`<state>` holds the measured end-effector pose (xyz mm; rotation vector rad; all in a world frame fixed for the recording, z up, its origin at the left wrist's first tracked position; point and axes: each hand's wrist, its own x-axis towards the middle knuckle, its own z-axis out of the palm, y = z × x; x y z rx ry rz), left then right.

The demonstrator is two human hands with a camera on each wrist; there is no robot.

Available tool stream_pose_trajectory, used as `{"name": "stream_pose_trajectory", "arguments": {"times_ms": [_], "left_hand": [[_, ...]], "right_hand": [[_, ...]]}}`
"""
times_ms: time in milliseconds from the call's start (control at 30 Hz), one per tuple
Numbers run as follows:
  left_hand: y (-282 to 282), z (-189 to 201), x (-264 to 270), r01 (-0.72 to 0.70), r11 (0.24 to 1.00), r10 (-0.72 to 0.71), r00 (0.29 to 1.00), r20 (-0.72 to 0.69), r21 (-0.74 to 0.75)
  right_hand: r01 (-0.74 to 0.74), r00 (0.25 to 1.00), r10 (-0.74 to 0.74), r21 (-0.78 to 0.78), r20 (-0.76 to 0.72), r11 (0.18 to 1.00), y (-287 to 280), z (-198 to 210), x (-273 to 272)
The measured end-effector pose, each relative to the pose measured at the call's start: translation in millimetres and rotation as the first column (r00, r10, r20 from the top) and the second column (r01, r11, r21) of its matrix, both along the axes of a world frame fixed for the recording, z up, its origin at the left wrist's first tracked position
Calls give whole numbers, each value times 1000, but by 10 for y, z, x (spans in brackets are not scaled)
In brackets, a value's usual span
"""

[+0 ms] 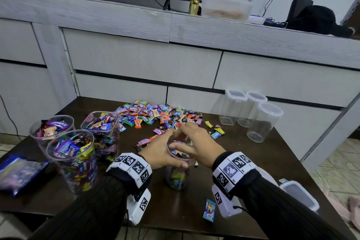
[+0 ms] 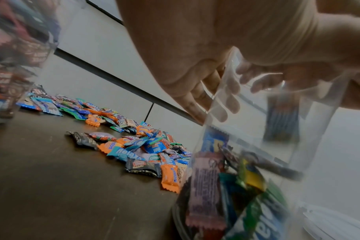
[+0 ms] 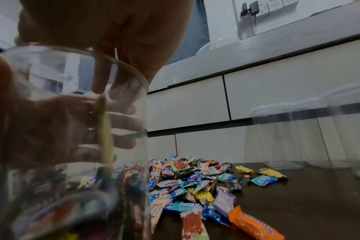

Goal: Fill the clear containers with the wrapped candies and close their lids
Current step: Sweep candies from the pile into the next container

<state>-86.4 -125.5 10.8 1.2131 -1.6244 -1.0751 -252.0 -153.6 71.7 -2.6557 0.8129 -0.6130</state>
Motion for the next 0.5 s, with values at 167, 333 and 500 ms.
{"name": "stream_pose_trajectory", "arguments": {"times_ms": [167, 333, 500], "left_hand": [[26, -22, 39, 80, 997, -79, 993, -93, 1], [43, 12, 91, -89, 996, 90, 957, -277, 13], [-32, -130, 242, -488, 873, 488, 871, 45, -24]], "right_hand": [[170, 942, -147, -51, 301, 984, 13, -42, -233], [389, 918, -395, 234, -23, 891, -72, -336, -672], [400, 825, -133, 401, -549, 824, 42, -749, -871]]}}
